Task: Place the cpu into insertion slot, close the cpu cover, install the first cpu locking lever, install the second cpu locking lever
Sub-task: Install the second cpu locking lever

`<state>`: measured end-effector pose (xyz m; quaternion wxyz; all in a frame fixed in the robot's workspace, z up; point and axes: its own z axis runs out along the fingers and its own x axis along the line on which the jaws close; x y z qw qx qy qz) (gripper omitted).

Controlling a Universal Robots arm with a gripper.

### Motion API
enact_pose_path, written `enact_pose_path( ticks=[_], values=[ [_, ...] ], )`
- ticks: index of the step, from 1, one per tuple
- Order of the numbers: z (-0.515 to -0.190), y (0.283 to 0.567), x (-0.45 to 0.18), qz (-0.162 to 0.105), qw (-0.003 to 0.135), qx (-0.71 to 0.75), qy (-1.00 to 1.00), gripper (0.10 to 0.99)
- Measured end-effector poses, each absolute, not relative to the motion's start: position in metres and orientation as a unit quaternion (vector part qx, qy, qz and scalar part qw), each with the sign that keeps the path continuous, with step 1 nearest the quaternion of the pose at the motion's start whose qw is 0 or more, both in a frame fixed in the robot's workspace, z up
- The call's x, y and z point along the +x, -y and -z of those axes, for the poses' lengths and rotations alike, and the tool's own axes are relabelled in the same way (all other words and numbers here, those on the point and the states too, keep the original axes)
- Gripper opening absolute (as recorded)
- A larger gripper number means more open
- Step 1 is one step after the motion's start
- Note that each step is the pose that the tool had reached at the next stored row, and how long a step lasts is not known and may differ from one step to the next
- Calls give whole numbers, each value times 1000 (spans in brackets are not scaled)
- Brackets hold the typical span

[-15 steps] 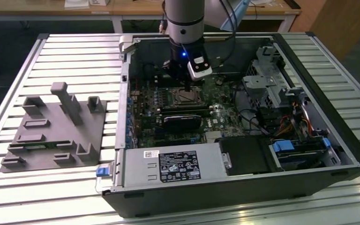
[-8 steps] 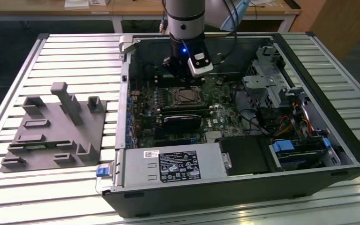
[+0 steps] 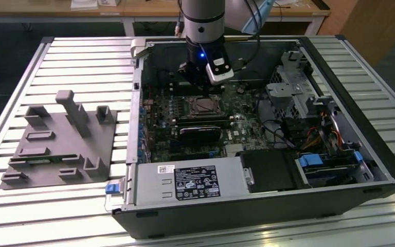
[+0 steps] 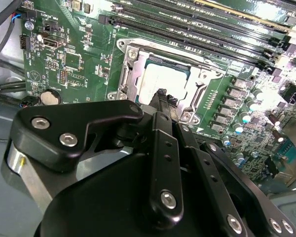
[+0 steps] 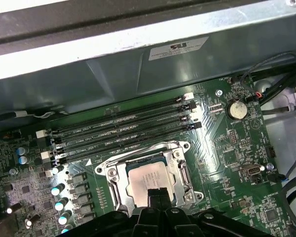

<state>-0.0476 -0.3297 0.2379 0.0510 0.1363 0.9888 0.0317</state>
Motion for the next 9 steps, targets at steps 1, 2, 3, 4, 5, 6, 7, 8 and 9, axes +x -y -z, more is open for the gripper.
enact_pose_path(
  ticks=[1, 2, 3, 4, 5, 6, 7, 8, 9],
  values=[
    [-238, 330, -48, -32, 51, 136, -989, 106],
    [-238, 330, -48, -32, 51, 136, -989, 106],
    [-238, 330, -48, -32, 51, 136, -989, 106],
    [-238, 330, -48, -32, 51, 136, -989, 106],
    [-239, 330, -48, -31, 51, 136, -989, 106],
    [-240, 330, -48, -31, 51, 136, -989, 106],
    [-242, 330, -48, -31, 51, 136, -989, 106],
    [-244, 330, -48, -31, 51, 136, -989, 106],
    [-246, 330, -48, -31, 51, 136, -989, 106]
  ],
)
